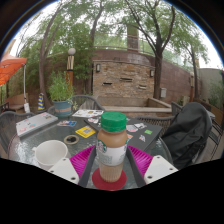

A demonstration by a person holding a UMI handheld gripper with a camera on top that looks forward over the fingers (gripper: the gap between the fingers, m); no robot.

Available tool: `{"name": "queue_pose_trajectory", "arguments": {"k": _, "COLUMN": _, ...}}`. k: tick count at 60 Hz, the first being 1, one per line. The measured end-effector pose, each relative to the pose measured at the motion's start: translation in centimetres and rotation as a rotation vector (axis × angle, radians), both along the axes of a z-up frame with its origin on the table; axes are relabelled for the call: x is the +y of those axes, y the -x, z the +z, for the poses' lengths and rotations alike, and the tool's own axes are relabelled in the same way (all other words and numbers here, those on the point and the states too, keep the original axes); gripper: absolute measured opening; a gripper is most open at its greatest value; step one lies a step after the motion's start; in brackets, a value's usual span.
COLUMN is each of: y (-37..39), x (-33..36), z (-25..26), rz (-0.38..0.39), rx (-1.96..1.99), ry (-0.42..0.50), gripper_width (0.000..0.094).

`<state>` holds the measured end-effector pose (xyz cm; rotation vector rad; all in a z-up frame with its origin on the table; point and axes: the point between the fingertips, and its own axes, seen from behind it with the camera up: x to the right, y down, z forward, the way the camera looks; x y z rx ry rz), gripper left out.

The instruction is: Pour water

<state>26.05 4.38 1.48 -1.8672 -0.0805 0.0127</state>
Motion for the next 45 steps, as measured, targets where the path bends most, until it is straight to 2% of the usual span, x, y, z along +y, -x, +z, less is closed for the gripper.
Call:
{"name": "queue_pose_trajectory", "arguments": {"k": 2, "y": 0.2, "x": -0.3, "z": -0.4, "rz": 0.005, "rx": -0.012, "ry": 0.032, "gripper_width": 0.0801}}
{"name": "queue_pose_trajectory", "arguments": {"k": 4, "y": 0.7, "x": 0.3, "z": -0.2, "rz": 0.004, "rx": -0.021, "ry": 0.042, "gripper_width": 0.0852}}
{"name": "queue_pose_trajectory", "arguments": {"k": 19, "y": 1.8, "x": -5.3, "z": 3.7, "rz": -0.122, "rx": 0.023, "ry": 0.093, "gripper_width": 0.0833}}
{"name": "queue_pose_trajectory", "arguments": {"k": 30, "y": 4.7, "x": -13.5, "z": 10.6, "rz": -0.21, "rx": 0.104, "ry": 0.105, "gripper_width": 0.0832}}
{"name": "queue_pose_trajectory", "arguments": {"k": 39, "y": 9.5, "x": -20.5, "z": 14.7, "rz": -0.252, "rx": 0.144, "ry": 0.142, "gripper_width": 0.0831}}
{"name": "queue_pose_trajectory", "arguments": {"k": 45, "y": 13.4, "x": -24.8, "z": 16.2, "rz": -0.252, "rx": 0.157, "ry": 0.19, "gripper_width": 0.0831}}
